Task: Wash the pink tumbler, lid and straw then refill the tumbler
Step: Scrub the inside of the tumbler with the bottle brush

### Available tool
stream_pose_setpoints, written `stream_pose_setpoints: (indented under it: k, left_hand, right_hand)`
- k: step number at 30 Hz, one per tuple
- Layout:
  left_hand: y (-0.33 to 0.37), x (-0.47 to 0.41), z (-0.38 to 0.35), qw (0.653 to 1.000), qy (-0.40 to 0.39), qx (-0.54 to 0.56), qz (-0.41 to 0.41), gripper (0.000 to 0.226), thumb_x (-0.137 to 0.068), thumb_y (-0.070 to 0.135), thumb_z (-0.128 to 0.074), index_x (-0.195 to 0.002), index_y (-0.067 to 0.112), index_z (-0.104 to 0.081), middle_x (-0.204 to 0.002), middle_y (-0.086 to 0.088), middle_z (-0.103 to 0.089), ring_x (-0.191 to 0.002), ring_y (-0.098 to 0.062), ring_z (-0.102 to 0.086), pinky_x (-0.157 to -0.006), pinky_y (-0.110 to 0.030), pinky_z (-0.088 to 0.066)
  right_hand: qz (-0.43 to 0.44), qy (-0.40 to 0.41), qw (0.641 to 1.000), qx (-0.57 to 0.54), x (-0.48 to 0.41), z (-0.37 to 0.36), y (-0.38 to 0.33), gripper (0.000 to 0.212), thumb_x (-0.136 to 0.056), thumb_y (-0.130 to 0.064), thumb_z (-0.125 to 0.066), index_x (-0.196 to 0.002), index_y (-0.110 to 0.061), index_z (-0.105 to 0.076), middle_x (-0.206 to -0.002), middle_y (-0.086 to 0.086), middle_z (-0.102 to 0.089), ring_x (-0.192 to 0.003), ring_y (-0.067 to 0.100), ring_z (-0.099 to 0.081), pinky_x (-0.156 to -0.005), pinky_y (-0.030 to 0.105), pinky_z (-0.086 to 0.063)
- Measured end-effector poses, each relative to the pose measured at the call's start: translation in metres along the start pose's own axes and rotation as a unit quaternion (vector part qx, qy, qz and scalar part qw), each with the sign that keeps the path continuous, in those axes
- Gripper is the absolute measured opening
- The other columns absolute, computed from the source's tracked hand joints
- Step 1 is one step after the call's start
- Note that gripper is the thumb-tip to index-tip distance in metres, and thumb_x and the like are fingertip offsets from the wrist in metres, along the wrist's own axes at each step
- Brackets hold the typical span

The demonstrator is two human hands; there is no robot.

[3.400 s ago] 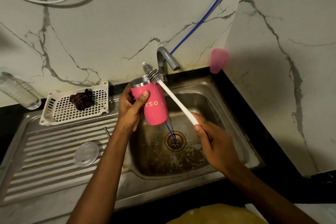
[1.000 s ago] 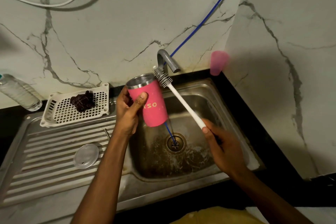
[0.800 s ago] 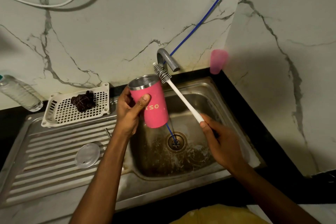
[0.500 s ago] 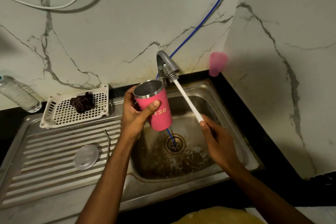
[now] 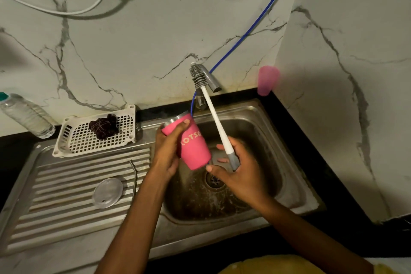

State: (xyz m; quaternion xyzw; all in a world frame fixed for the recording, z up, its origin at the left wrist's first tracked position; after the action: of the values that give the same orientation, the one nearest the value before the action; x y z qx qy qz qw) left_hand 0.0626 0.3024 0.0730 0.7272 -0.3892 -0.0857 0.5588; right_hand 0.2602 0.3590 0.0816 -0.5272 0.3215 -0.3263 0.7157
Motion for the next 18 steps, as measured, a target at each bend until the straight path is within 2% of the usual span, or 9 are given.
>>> stream_pose_setpoints:
  k: [2,4,6,8,10,12,13,16,18]
  left_hand:
    - [-0.003,0.006,-0.006,0.998,-0.033,0.052,0.026,0.051,-0.072,0.017,-0.082,-0.119,0.012,-0.062,-0.1,-0.01,-0.072,-0.096,-0.026,-0.067,-0.088,-0.048,-0.057]
    - [-0.004,0.01,-0.009,0.994,-0.062,0.087,0.037,0.045,-0.073,0.013,-0.078,-0.115,0.011,-0.063,-0.094,-0.008,-0.071,-0.09,-0.024,-0.068,-0.089,-0.049,-0.055]
    - [-0.002,0.01,-0.01,0.988,-0.089,0.115,0.043,0.037,-0.072,0.008,-0.071,-0.108,0.01,-0.063,-0.089,-0.008,-0.072,-0.084,-0.021,-0.07,-0.085,-0.046,-0.057]
    - [0.0,0.007,-0.007,0.985,-0.11,0.123,0.042,0.032,-0.065,0.003,-0.068,-0.096,0.011,-0.064,-0.084,-0.005,-0.072,-0.082,-0.018,-0.069,-0.078,-0.04,-0.058]
    - [0.003,0.003,-0.002,0.989,-0.123,0.081,0.028,0.051,-0.055,0.007,-0.08,-0.104,0.007,-0.064,-0.094,-0.006,-0.072,-0.09,-0.017,-0.068,-0.078,-0.035,-0.058]
    - [0.004,-0.001,0.001,0.992,-0.12,0.031,0.01,0.09,-0.042,0.019,-0.097,-0.122,0.002,-0.061,-0.109,-0.011,-0.071,-0.098,-0.02,-0.069,-0.082,-0.035,-0.058]
    - [0.004,-0.002,0.002,0.994,-0.11,0.017,0.002,0.1,-0.038,0.026,-0.101,-0.126,0.0,-0.061,-0.114,-0.014,-0.07,-0.101,-0.021,-0.068,-0.084,-0.036,-0.057]
    - [0.007,-0.001,0.005,0.998,-0.06,-0.011,-0.033,0.09,-0.039,0.028,-0.101,-0.119,0.003,-0.066,-0.12,-0.015,-0.07,-0.104,-0.024,-0.07,-0.086,-0.039,-0.058]
    - [0.011,0.0,0.009,0.993,-0.013,-0.091,-0.08,0.077,-0.045,0.02,-0.1,-0.114,0.011,-0.066,-0.113,-0.007,-0.072,-0.101,-0.021,-0.071,-0.084,-0.036,-0.059]
  right_hand:
    - [0.01,0.0,1.0,-0.003,-0.006,-0.01,-0.001,0.087,-0.066,-0.041,-0.091,-0.142,-0.035,-0.048,-0.127,-0.016,-0.063,-0.11,0.006,-0.066,-0.094,0.037,-0.057]
    - [0.004,0.007,1.0,-0.016,-0.011,-0.017,0.003,0.091,-0.064,-0.048,-0.089,-0.142,-0.044,-0.043,-0.129,-0.023,-0.06,-0.119,0.008,-0.062,-0.097,0.043,-0.055]
    - [-0.003,0.023,0.999,-0.023,-0.016,-0.019,0.01,0.091,-0.067,-0.041,-0.089,-0.144,-0.041,-0.041,-0.126,-0.019,-0.063,-0.118,0.008,-0.063,-0.098,0.046,-0.055]
    - [-0.014,0.039,0.998,-0.049,-0.022,-0.016,0.016,0.09,-0.071,-0.024,-0.091,-0.146,-0.028,-0.041,-0.122,-0.005,-0.067,-0.112,0.011,-0.066,-0.095,0.044,-0.057]
    - [-0.021,0.038,0.995,-0.089,-0.027,-0.014,0.017,0.086,-0.074,-0.012,-0.087,-0.145,-0.02,-0.04,-0.12,0.002,-0.068,-0.11,0.014,-0.068,-0.09,0.039,-0.059]
    - [-0.026,0.033,0.993,-0.107,-0.033,-0.014,0.019,0.081,-0.075,-0.014,-0.084,-0.144,-0.02,-0.042,-0.119,0.004,-0.068,-0.112,0.016,-0.068,-0.09,0.037,-0.058]
    - [-0.028,0.027,0.993,-0.113,-0.034,-0.015,0.019,0.077,-0.077,-0.015,-0.083,-0.143,-0.023,-0.044,-0.119,0.004,-0.069,-0.114,0.017,-0.067,-0.092,0.039,-0.058]
    - [-0.027,0.004,0.995,-0.093,-0.034,-0.021,0.017,0.067,-0.087,-0.024,-0.077,-0.146,-0.026,-0.046,-0.123,-0.001,-0.069,-0.115,0.013,-0.067,-0.096,0.041,-0.057]
    - [-0.022,0.0,0.998,-0.065,-0.034,-0.018,0.014,0.061,-0.093,-0.026,-0.07,-0.149,-0.03,-0.045,-0.119,-0.009,-0.069,-0.108,0.006,-0.068,-0.089,0.033,-0.058]
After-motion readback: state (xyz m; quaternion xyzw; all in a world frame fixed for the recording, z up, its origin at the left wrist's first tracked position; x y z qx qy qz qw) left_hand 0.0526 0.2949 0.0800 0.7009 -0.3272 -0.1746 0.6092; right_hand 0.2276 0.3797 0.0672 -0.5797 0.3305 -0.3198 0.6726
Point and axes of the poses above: each hand's wrist, its own x-axis away from the middle knuckle, its own z-axis out of the back of the hand, y = z × x, the point moved 7 cm from there along -x, towards the middle knuckle
